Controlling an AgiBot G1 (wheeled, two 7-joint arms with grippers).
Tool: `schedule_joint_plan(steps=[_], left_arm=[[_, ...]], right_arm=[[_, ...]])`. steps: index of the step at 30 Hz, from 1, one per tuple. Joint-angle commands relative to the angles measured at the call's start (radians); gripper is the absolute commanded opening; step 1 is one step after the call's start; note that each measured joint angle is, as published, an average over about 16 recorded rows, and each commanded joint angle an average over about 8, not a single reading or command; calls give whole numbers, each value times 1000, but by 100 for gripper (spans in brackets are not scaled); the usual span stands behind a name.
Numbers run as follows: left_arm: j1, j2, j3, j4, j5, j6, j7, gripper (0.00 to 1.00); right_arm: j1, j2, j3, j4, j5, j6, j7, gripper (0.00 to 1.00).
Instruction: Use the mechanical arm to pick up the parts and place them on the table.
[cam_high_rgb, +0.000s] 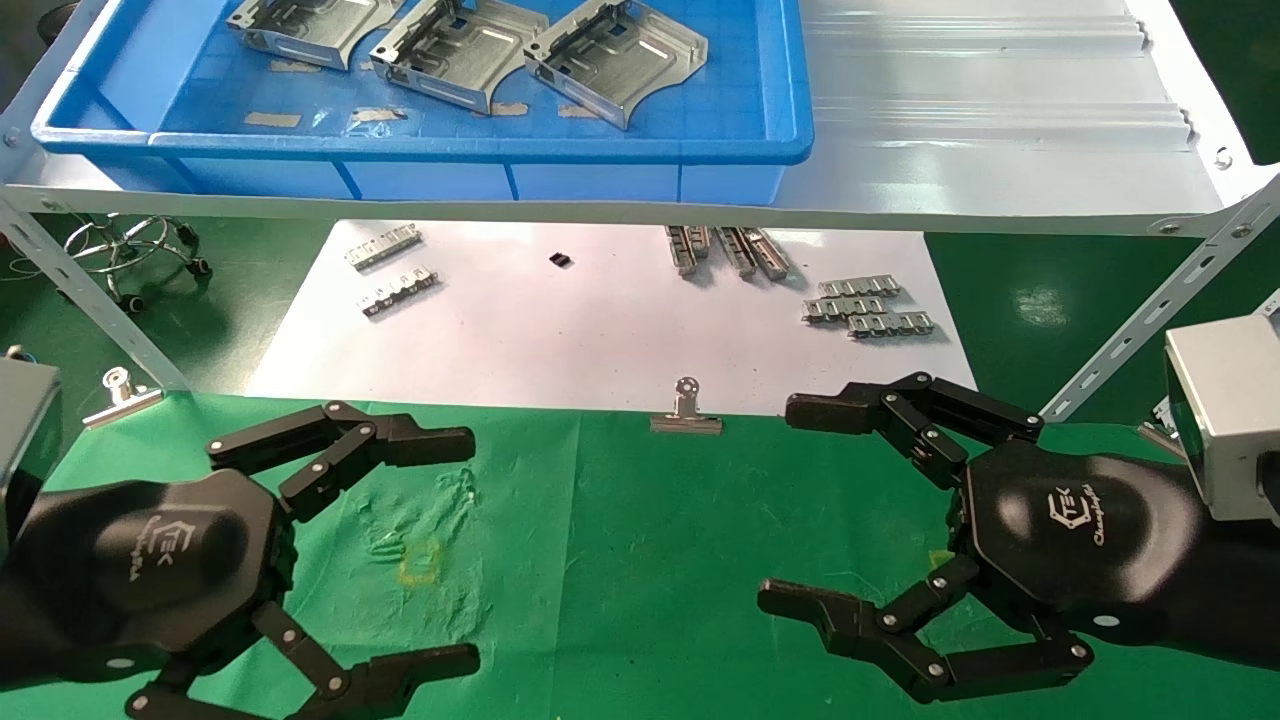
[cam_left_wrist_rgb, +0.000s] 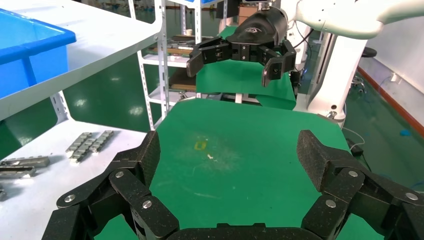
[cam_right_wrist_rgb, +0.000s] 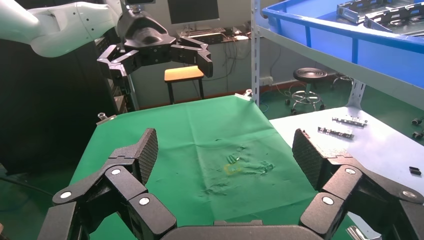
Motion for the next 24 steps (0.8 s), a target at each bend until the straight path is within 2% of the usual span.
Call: schedule_joint_plan(steps=[1, 4, 5, 7, 11, 12, 13, 15, 24], left_arm=[[0, 0, 0, 0, 0, 0, 0, 100], [0, 0, 0, 0, 0, 0, 0, 100], [0, 0, 0, 0, 0, 0, 0, 100], [0, 0, 0, 0, 0, 0, 0, 100], [0, 0, 0, 0, 0, 0, 0, 100], [0, 0, 0, 0, 0, 0, 0, 100], [0, 0, 0, 0, 0, 0, 0, 100], [0, 0, 0, 0, 0, 0, 0, 100], [8, -12, -9, -16, -14, 1, -1, 100]], right_arm=[[0, 0, 0, 0, 0, 0, 0, 100], [0, 0, 0, 0, 0, 0, 0, 95], [0, 0, 0, 0, 0, 0, 0, 88], [0, 0, 0, 0, 0, 0, 0, 69], [0, 0, 0, 0, 0, 0, 0, 21], [0, 0, 0, 0, 0, 0, 0, 11], [0, 0, 0, 0, 0, 0, 0, 6], [0, 0, 0, 0, 0, 0, 0, 0], [0, 0, 0, 0, 0, 0, 0, 0]])
